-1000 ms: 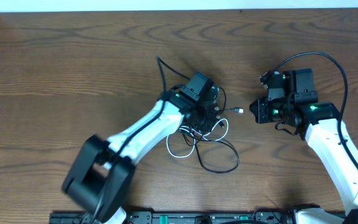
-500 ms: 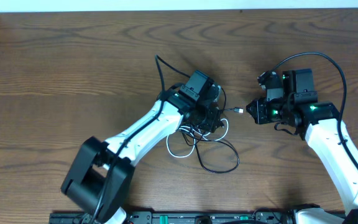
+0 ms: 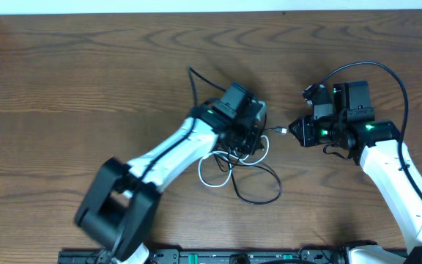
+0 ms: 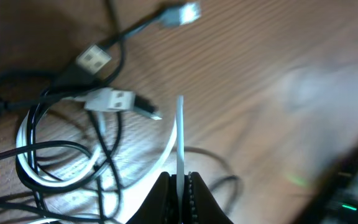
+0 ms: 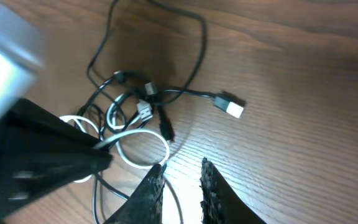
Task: Untangle cables
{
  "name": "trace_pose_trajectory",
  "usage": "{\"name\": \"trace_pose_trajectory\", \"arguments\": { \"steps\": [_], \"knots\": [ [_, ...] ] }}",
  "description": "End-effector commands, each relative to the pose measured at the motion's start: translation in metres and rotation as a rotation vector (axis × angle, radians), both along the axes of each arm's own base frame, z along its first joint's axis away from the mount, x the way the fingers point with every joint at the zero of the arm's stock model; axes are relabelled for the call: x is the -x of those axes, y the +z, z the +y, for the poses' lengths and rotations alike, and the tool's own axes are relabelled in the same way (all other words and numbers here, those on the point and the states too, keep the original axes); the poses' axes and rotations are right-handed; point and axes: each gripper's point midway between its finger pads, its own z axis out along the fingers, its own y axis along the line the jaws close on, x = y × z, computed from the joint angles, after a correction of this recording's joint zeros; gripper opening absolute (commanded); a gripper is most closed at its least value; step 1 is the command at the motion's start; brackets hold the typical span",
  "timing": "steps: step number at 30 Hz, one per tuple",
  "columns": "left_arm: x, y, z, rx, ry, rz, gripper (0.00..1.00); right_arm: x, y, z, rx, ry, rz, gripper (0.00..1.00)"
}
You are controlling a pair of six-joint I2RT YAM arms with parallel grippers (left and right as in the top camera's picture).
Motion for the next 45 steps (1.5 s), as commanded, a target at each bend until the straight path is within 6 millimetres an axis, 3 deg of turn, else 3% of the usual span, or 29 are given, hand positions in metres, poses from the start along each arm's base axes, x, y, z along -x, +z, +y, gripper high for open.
{"name": "trace_pose_trajectory", "arguments": {
  "steps": [1, 4, 8, 11, 19, 26, 28, 29, 30, 33, 34, 36, 38, 41, 45],
  "knots": [
    [-0.007, 0.09, -0.007, 0.225, -0.001, -0.073, 0.07, 0.006, 0.017, 0.021, -0.085, 0.151, -0.059, 0.19],
    [-0.007, 0.128, 0.004, 0.292, 0.017, -0.131, 0.07, 0.01, 0.029, 0.036, -0.158, 0.251, -0.109, 0.24],
    [-0.003, 0.159, 0.011, 0.338, 0.018, -0.207, 0.07, 0.01, 0.046, 0.051, -0.26, 0.317, -0.161, 0.4],
    [-0.003, 0.17, 0.012, 0.359, 0.014, -0.24, 0.07, 0.016, 0.063, 0.064, -0.363, 0.383, -0.192, 0.5],
    [0.007, 0.184, 0.002, 0.441, -0.049, -0.226, 0.07, 0.008, 0.083, 0.072, -0.411, 0.449, -0.311, 0.53],
    [0.016, 0.2, -0.006, 0.533, -0.114, -0.217, 0.08, -0.011, 0.093, 0.071, -0.364, 0.445, -0.431, 0.36],
    [0.018, 0.202, -0.007, 0.542, -0.124, -0.211, 0.08, -0.021, 0.089, 0.066, -0.303, 0.402, -0.449, 0.17],
    [0.019, 0.201, -0.007, 0.543, -0.126, -0.209, 0.08, -0.029, 0.084, 0.059, -0.257, 0.351, -0.444, 0.03],
    [0.019, 0.201, -0.007, 0.541, -0.125, -0.207, 0.08, -0.037, 0.078, 0.052, -0.218, 0.283, -0.424, 0.01],
    [0.013, 0.192, -0.002, 0.494, -0.09, -0.218, 0.09, -0.054, 0.057, 0.02, -0.102, 0.029, -0.322, 0.01],
    [0.005, 0.182, 0.003, 0.432, -0.046, -0.236, 0.17, -0.055, 0.046, 0.006, -0.052, -0.064, -0.276, 0.01],
    [-0.011, 0.159, 0.021, 0.282, 0.052, -0.278, 0.3, -0.054, 0.035, -0.009, 0.008, -0.147, -0.225, 0.01],
    [-0.029, 0.136, 0.046, 0.111, 0.171, -0.318, 0.34, -0.048, 0.025, -0.019, 0.06, -0.182, -0.186, 0.01],
    [-0.046, 0.113, 0.077, -0.075, 0.287, -0.359, 0.35, -0.041, 0.017, -0.023, 0.087, -0.191, -0.145, 0.01],
    [-0.052, 0.094, 0.078, -0.118, 0.293, -0.334, 0.36, -0.034, 0.019, -0.007, 0.023, -0.108, -0.131, 0.01]
  ]
}}
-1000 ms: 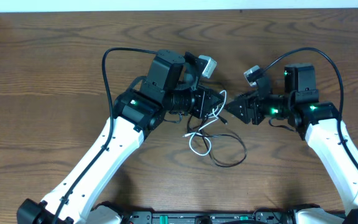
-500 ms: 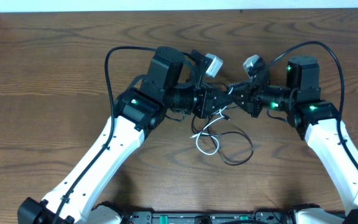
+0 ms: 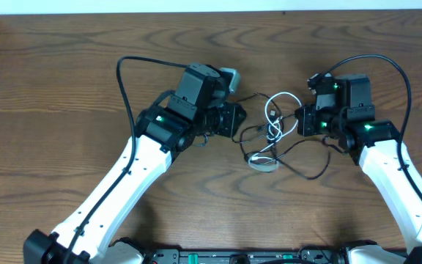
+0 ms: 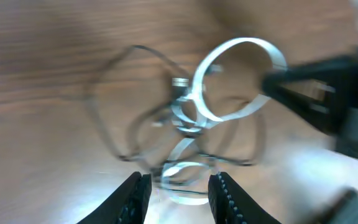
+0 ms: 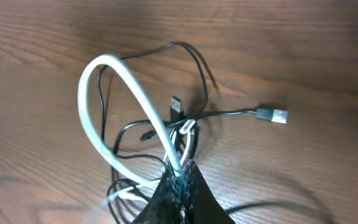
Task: Untangle cables
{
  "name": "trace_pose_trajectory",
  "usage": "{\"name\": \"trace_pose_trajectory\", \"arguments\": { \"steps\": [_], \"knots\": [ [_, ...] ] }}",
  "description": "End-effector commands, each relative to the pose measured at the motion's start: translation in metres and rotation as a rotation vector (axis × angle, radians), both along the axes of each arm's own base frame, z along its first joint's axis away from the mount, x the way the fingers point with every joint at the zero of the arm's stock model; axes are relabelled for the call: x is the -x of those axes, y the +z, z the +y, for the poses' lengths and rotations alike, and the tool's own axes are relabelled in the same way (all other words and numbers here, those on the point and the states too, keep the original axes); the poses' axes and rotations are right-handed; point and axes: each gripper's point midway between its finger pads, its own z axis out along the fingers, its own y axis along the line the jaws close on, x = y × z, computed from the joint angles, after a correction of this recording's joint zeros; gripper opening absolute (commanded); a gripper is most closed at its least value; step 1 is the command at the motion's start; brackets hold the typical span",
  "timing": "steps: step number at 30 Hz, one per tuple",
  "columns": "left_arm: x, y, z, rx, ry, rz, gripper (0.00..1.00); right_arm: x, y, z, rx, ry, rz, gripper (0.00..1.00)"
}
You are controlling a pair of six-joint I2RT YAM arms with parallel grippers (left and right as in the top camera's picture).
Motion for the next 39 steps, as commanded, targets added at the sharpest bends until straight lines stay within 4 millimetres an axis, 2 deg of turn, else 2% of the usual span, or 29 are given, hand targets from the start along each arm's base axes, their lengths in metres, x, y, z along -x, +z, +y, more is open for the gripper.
{"name": "trace_pose_trajectory", "arguments": {
  "steps": [1, 4, 8, 11, 17, 21, 28, 37, 39],
  "knots": [
    [-0.019, -0.028, 0.017, -0.131, 0.079, -0.014, 0.36, 0.001, 0.011, 0.01, -0.042, 0.046, -0.021, 0.01],
    [-0.024, -0.046, 0.012, -0.132, 0.094, 0.035, 0.36, 0.003, 0.015, 0.018, -0.081, 0.078, -0.026, 0.01],
    [-0.022, -0.071, -0.009, -0.077, 0.028, 0.117, 0.4, 0.003, 0.016, 0.019, -0.086, 0.083, -0.026, 0.01],
    [-0.02, -0.089, -0.021, -0.049, -0.014, 0.176, 0.5, 0.005, 0.019, 0.026, -0.123, 0.112, -0.028, 0.01],
    [-0.008, -0.12, -0.039, -0.003, -0.119, 0.275, 0.6, 0.004, 0.023, 0.029, -0.147, 0.116, -0.035, 0.01],
    [-0.005, -0.14, -0.04, -0.021, -0.135, 0.317, 0.64, 0.004, 0.023, 0.029, -0.147, 0.117, -0.035, 0.01],
    [0.001, -0.176, -0.037, -0.067, -0.13, 0.396, 0.64, 0.004, 0.023, 0.029, -0.157, 0.103, -0.027, 0.01],
    [0.017, -0.2, -0.045, -0.117, -0.16, 0.434, 0.63, 0.004, 0.023, 0.029, -0.156, 0.103, -0.03, 0.01],
    [0.018, -0.208, -0.04, -0.177, -0.146, 0.419, 0.59, 0.004, 0.023, 0.029, -0.156, 0.103, -0.03, 0.01]
  ]
}}
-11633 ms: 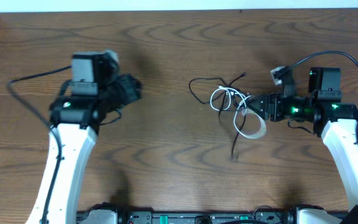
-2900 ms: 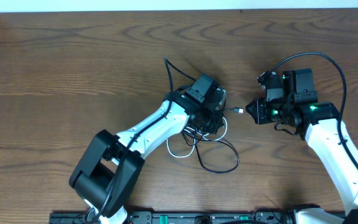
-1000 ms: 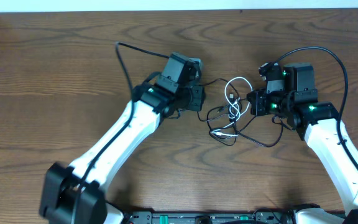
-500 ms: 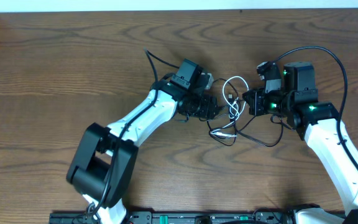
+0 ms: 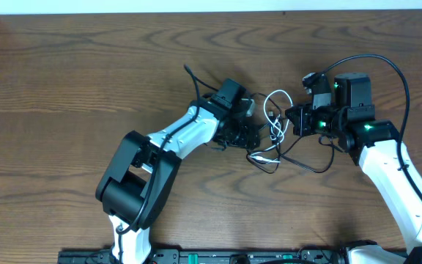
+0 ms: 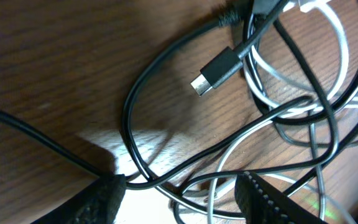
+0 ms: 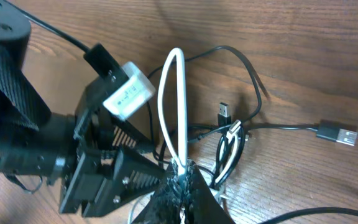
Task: Untangle cables
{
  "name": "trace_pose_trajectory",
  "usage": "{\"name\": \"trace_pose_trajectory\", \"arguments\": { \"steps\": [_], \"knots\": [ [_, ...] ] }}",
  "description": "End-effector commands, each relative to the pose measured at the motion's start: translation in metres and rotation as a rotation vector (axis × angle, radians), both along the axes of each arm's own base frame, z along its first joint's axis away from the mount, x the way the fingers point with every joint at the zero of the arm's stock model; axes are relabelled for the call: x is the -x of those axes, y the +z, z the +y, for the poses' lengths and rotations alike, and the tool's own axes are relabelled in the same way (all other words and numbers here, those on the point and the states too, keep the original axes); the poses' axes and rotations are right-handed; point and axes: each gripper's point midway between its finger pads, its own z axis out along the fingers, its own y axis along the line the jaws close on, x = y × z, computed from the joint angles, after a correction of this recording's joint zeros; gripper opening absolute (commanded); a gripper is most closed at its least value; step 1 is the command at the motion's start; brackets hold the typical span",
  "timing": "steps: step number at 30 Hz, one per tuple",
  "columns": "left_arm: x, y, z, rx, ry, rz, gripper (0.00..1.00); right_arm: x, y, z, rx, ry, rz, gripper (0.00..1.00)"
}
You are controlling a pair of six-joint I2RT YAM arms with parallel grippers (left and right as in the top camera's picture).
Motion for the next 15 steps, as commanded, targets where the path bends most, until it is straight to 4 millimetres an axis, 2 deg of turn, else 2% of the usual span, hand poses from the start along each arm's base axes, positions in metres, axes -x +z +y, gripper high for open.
{"name": "trace_pose_trajectory", "arguments": {
  "steps": [1, 8, 15],
  "knots": [
    [0.008, -0.027, 0.01, -0.119, -0.016, -0.011, 0.57, -0.001, 0.01, 0.004, -0.02, 0.004, -0.019, 0.01],
    [-0.003, -0.041, 0.05, -0.421, 0.056, -0.137, 0.45, -0.001, 0.01, 0.004, -0.02, 0.004, -0.019, 0.01],
    [-0.009, -0.041, 0.074, -0.55, 0.11, -0.181, 0.39, -0.001, 0.01, 0.004, -0.021, 0.005, -0.019, 0.01]
  ]
}}
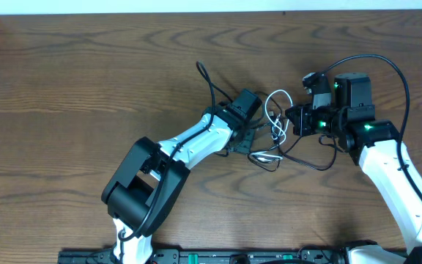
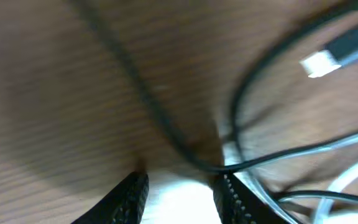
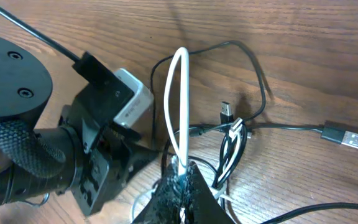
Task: Untangle cables
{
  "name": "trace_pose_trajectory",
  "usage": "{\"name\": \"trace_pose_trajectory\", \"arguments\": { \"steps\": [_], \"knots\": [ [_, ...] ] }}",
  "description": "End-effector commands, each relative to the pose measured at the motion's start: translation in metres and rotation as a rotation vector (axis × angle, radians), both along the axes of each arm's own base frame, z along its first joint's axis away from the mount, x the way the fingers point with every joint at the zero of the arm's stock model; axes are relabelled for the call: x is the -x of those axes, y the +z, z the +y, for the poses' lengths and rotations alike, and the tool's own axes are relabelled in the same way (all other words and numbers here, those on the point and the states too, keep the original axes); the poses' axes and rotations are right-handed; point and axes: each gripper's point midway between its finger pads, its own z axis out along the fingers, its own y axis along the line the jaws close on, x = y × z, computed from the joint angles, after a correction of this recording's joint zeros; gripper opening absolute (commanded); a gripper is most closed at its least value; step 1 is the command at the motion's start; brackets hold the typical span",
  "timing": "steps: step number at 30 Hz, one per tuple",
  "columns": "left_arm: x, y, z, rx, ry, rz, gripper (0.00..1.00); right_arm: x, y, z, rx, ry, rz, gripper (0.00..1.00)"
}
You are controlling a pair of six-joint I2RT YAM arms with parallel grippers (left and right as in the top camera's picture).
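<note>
A tangle of black and white cables (image 1: 273, 143) lies on the wooden table between my two arms. My right gripper (image 3: 180, 171) is shut on a loop of the white cable (image 3: 179, 106), held up above the tangle (image 3: 229, 143). A black cable's USB plug (image 3: 344, 137) lies to the right of it. My left gripper (image 2: 180, 190) is open, low over the table at the tangle's left edge, with a black cable (image 2: 166, 124) running in front of its fingers and a plug (image 2: 328, 59) at the upper right. That view is blurred.
The left arm (image 1: 196, 147) stretches from the front left to the tangle. A black cable end (image 1: 205, 73) sticks up behind it. The right arm's own black lead (image 1: 387, 73) arcs above the right wrist.
My left gripper has shifted a little to the right, closer to the tangle, and its view now shows other strands. The right gripper still holds the white loop in the same place.
First my left gripper was shut on the white cable over the tangle while the right stood open beside it. Then the right was shut on a white loop and the left was open, drawn back. The left has returned to the tangle's left edge, open.
</note>
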Motion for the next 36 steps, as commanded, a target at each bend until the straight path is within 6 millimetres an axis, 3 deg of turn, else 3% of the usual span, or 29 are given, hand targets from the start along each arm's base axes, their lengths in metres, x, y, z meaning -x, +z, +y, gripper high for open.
{"name": "trace_pose_trajectory", "arguments": {
  "steps": [1, 7, 14, 18, 23, 30, 36],
  "knots": [
    [0.001, -0.023, 0.037, -0.175, 0.058, -0.008, 0.38, -0.001, 0.01, 0.003, -0.019, 0.003, -0.018, 0.01],
    [0.002, -0.022, 0.05, -0.231, 0.116, -0.016, 0.37, -0.001, 0.01, 0.003, -0.018, 0.003, -0.018, 0.01],
    [0.016, -0.018, -0.004, 0.056, 0.065, 0.101, 0.38, -0.001, 0.009, 0.003, -0.018, 0.003, -0.016, 0.01],
    [0.017, -0.012, -0.02, 0.142, 0.036, 0.119, 0.43, -0.001, 0.009, 0.003, -0.015, 0.001, -0.016, 0.01],
    [0.016, -0.011, -0.023, 0.153, 0.03, 0.115, 0.51, -0.001, 0.009, 0.002, -0.015, 0.0, -0.016, 0.01],
    [0.016, -0.011, -0.026, 0.156, 0.024, 0.108, 0.52, -0.001, 0.009, 0.002, -0.015, 0.0, -0.019, 0.01],
    [0.017, -0.025, -0.025, 0.092, 0.017, 0.072, 0.51, -0.001, 0.009, 0.003, -0.015, 0.0, -0.019, 0.01]
  ]
}}
